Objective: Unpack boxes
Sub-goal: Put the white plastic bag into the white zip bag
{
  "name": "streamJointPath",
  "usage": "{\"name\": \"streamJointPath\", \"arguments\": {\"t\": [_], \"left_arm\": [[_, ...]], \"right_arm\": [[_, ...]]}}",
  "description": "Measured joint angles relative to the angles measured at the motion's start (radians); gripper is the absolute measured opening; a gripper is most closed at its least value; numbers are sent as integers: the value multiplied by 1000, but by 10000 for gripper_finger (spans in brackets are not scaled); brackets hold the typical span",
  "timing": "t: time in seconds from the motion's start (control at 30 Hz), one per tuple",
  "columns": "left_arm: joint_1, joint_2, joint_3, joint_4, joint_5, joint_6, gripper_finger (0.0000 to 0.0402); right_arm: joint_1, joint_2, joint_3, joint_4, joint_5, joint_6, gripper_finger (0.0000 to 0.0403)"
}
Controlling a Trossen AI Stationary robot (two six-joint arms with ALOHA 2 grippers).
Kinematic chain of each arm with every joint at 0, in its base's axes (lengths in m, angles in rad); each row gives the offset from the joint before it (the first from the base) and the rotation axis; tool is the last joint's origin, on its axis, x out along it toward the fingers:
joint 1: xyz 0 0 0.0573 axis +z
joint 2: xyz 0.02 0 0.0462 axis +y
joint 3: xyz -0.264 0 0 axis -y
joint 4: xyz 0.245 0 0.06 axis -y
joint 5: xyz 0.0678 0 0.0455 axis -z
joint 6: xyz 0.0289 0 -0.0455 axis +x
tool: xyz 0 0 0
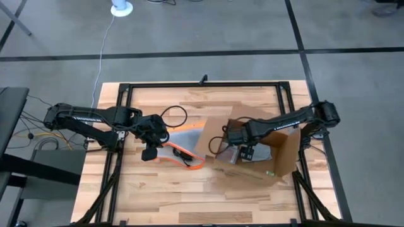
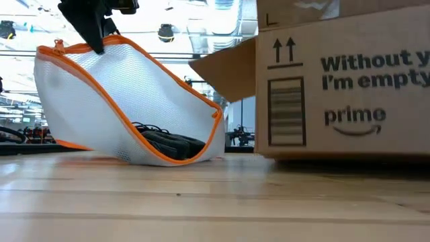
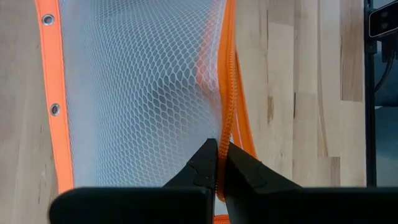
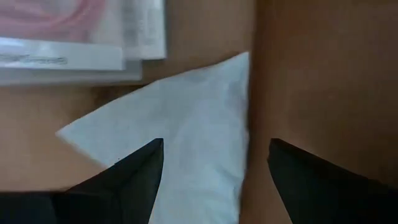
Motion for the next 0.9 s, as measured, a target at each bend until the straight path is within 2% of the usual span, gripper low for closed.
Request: {"name": "streamJointPath", "arguments": {"t": [0.3,0.53,0.7,0.77,0.9], "left_arm": [[0,0,0,-2,2,-20,0],[0,0,0,-8,2,-11,0],[0,0,0,-7,2,11,0],[0,0,0,-7,2,14,0],[0,0,0,-8,2,23,0]], "right_arm": [[4,2,-30,33,2,4,269],[72,6,40,-19,-47,14,269],[108,10,97,-50,-98,79,269],[121,12,95,-40,-142,123,269],[150,14,62,-43,-156,273,269]]}}
